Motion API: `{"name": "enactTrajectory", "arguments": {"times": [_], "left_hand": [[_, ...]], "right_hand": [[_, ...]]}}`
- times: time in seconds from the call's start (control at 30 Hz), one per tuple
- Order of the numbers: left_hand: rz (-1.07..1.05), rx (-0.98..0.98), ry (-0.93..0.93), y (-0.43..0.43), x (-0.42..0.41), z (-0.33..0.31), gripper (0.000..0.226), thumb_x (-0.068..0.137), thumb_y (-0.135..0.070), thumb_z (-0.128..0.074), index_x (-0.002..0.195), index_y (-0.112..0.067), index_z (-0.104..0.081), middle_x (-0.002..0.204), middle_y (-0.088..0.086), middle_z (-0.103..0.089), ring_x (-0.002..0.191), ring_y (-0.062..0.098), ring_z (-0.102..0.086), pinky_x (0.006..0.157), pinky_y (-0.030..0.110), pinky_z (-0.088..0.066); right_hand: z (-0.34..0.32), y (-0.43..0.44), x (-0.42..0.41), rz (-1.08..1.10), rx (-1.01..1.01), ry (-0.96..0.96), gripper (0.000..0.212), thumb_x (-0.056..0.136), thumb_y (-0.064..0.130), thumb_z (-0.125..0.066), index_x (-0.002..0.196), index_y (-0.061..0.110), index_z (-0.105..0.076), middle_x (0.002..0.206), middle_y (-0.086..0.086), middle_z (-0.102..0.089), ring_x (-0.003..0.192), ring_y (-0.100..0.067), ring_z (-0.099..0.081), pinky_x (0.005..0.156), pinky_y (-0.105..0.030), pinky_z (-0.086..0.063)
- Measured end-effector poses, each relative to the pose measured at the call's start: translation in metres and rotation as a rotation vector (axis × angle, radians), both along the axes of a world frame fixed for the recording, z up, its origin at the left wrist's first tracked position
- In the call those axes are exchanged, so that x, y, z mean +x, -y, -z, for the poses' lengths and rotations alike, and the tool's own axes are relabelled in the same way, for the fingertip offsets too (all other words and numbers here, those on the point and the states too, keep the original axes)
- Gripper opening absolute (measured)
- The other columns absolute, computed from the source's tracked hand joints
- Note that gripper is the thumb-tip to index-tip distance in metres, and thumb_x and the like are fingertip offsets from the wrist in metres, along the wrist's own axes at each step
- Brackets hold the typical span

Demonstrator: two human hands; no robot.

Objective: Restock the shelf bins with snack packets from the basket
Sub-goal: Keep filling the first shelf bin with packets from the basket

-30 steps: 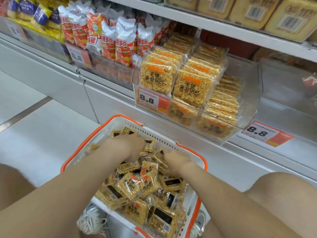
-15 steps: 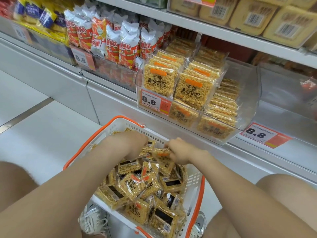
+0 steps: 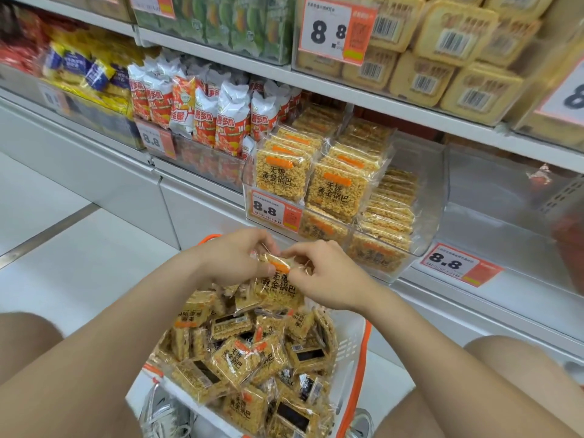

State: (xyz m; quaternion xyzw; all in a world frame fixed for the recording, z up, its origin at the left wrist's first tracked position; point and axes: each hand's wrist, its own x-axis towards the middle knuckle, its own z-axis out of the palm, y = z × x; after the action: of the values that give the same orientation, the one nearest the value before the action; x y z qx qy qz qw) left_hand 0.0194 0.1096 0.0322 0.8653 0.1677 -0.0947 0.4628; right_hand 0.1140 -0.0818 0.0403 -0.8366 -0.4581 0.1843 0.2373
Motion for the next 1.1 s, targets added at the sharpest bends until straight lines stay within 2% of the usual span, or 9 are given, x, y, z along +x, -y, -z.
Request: {"name": "enactTrajectory", "arguments": {"times": [0.13,0.23,0.33,0.43,0.57,0.73,0.93,1.03,1.1], "left_hand": [[-0.049,-0.058,0.2,0.007,0.006,-0.015,0.023,0.097,-0.023,-0.076,0.11,-0.037,-0.063,0.122,-0.002,-0.062,0.07,0.013,-0.066,0.064,0.038,-0.055],[-0.124,-0.085,0.371,0.02,0.013,-0.027,0.027,0.099,-0.02,-0.073,0.12,-0.032,-0.06,0.122,-0.01,-0.061,0.091,0.004,-0.069,0.075,0.027,-0.057],[-0.235,0.01,0.538,0.033,0.023,-0.034,0.029,0.106,-0.022,-0.061,0.132,-0.031,-0.055,0.119,-0.011,-0.061,0.096,0.008,-0.069,0.084,0.03,-0.059],[-0.243,0.275,0.653,0.038,0.031,-0.032,0.035,0.108,-0.014,-0.05,0.141,-0.024,-0.051,0.131,-0.008,-0.052,0.112,0.007,-0.058,0.095,0.025,-0.05],[-0.09,0.568,0.656,0.042,0.036,-0.025,0.042,0.099,-0.003,-0.052,0.138,-0.018,-0.056,0.135,-0.001,-0.045,0.121,0.022,-0.051,0.103,0.041,-0.049],[-0.039,0.724,0.587,0.046,0.041,-0.016,0.039,0.098,-0.012,-0.057,0.137,-0.017,-0.057,0.131,0.0,-0.05,0.119,0.024,-0.047,0.101,0.045,-0.047],[-0.177,0.421,0.661,0.051,0.045,-0.021,0.047,0.1,-0.024,-0.066,0.139,-0.027,-0.04,0.122,-0.008,-0.059,0.112,0.016,-0.058,0.098,0.046,-0.048],[-0.119,0.407,0.663,0.054,0.044,-0.021,0.052,0.1,-0.02,-0.064,0.145,-0.032,-0.039,0.125,-0.013,-0.06,0.111,0.014,-0.061,0.1,0.05,-0.049],[-0.09,0.518,0.671,0.054,0.045,-0.019,0.049,0.099,-0.013,-0.061,0.143,-0.028,-0.048,0.13,-0.01,-0.059,0.119,0.017,-0.057,0.102,0.051,-0.047]], "right_hand": [[-0.01,0.007,0.001,0.1,0.136,0.105,0.043,0.096,0.041,-0.061,0.138,0.029,-0.06,0.125,0.014,-0.069,0.118,-0.006,-0.06,0.098,-0.029,-0.05],[-0.02,0.011,0.004,0.195,0.24,0.114,0.033,0.099,0.037,-0.062,0.131,0.032,-0.059,0.123,0.017,-0.066,0.114,-0.004,-0.057,0.09,-0.01,-0.039],[-0.031,0.015,0.011,0.279,0.377,0.259,0.024,0.1,0.033,-0.061,0.124,0.032,-0.06,0.11,0.017,-0.067,0.098,-0.008,-0.061,0.083,-0.026,-0.049],[-0.038,0.02,0.022,0.35,0.511,0.405,0.028,0.1,0.022,-0.062,0.128,0.025,-0.06,0.118,0.012,-0.067,0.106,-0.008,-0.06,0.092,-0.031,-0.05],[-0.041,0.024,0.038,0.429,0.549,0.525,0.031,0.103,0.02,-0.061,0.133,0.022,-0.059,0.123,0.011,-0.065,0.107,-0.015,-0.049,0.093,-0.035,-0.043],[-0.043,0.025,0.048,0.453,0.553,0.454,0.031,0.106,0.021,-0.058,0.137,0.025,-0.061,0.124,0.013,-0.066,0.112,-0.013,-0.05,0.087,-0.011,-0.031],[-0.046,0.026,0.053,0.397,0.588,0.401,0.033,0.105,0.02,-0.059,0.137,0.027,-0.066,0.12,0.02,-0.065,0.109,0.002,-0.049,0.102,-0.029,-0.038],[-0.044,0.026,0.053,0.399,0.63,0.458,0.033,0.103,0.015,-0.062,0.134,0.024,-0.07,0.115,0.009,-0.065,0.11,-0.01,-0.054,0.098,-0.019,-0.037],[-0.044,0.025,0.054,0.415,0.68,0.538,0.03,0.101,0.011,-0.066,0.129,0.02,-0.072,0.112,0.004,-0.062,0.107,-0.016,-0.054,0.094,-0.015,-0.038]]}}
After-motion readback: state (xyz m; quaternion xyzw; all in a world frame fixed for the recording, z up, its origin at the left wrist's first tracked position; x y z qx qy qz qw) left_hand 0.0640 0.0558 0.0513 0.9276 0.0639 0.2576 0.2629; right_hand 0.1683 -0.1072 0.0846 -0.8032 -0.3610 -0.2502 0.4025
